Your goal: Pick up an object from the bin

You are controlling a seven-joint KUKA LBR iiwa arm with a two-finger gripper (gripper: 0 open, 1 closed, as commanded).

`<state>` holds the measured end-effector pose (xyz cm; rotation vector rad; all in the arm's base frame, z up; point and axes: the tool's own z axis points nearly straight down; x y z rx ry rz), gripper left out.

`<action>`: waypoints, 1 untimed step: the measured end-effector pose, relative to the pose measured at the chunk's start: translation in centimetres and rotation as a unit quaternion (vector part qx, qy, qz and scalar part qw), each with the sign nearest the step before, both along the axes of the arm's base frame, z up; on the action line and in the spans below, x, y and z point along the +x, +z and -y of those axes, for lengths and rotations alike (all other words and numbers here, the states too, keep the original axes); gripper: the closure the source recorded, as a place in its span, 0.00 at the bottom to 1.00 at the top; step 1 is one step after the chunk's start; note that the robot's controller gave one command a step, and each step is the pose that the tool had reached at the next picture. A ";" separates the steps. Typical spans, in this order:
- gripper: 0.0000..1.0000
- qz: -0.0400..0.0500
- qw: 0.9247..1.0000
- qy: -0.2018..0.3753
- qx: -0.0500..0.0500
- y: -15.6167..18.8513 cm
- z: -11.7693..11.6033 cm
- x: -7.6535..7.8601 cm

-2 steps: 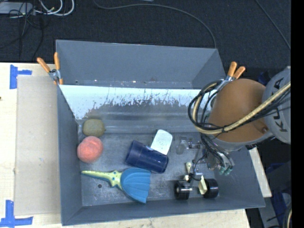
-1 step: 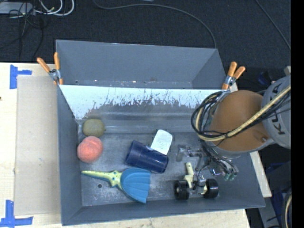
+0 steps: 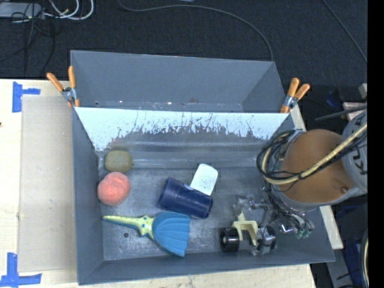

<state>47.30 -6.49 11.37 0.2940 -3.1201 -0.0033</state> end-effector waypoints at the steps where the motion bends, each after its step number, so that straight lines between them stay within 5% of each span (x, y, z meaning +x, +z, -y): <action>1: 0.00 0.003 0.994 0.110 0.000 0.8 -0.3 0.9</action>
Offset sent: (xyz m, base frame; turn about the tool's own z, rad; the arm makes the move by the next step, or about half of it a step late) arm 0.0241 -0.0604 -0.0437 -0.2037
